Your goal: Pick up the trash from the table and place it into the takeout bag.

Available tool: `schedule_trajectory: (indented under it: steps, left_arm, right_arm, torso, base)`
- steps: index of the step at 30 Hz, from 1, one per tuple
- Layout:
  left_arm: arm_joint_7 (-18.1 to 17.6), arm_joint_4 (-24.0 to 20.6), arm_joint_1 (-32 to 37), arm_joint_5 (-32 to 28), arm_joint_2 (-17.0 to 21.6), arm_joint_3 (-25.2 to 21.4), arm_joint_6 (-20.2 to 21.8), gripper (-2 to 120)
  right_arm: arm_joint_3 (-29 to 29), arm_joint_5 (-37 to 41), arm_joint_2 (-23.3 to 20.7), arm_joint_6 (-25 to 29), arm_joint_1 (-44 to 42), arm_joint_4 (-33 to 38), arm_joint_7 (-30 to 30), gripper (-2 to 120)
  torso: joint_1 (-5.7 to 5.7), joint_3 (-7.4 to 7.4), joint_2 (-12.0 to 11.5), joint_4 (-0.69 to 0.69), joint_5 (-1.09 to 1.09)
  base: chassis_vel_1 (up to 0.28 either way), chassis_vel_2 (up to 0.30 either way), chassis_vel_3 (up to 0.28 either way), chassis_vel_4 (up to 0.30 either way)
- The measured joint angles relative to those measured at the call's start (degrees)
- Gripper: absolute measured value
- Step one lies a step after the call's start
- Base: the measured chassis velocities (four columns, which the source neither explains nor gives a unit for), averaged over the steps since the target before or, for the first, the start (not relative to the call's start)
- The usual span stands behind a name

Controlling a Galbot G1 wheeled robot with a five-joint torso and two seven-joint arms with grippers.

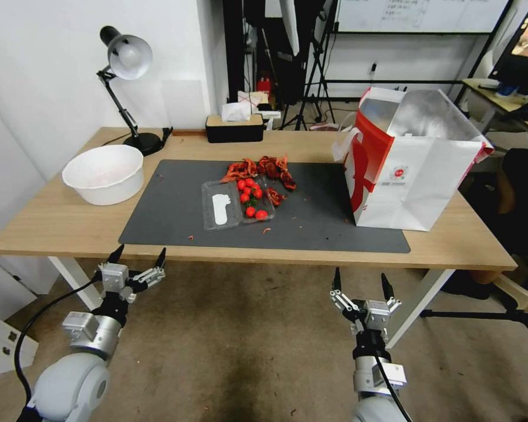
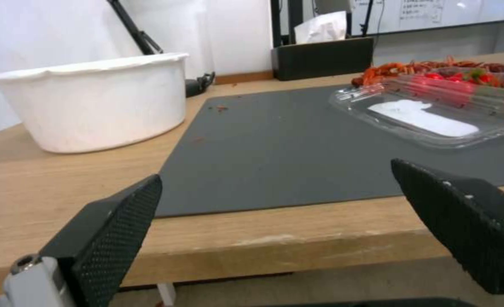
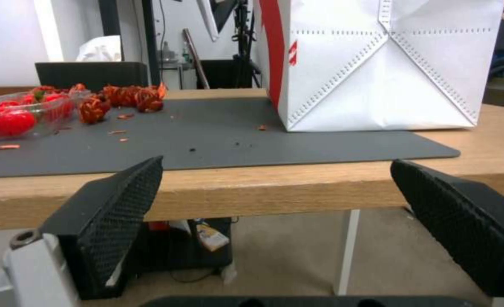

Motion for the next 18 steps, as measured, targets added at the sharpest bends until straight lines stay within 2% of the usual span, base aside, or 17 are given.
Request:
schedule_trajectory:
  steps: [18]
  left_arm:
    - [0.19, 0.89, -0.21, 0.77, -1.52, -0.99, -1.01, 100]
  right_arm:
    - [-0.11, 0.03, 0.23, -0.22, 0.31, -0.30, -0.62, 100]
  torso:
    - [0.00, 0.00, 0.00, 0.00, 0.00]
  base:
    - [0.000, 0.000, 0.000, 0.000]
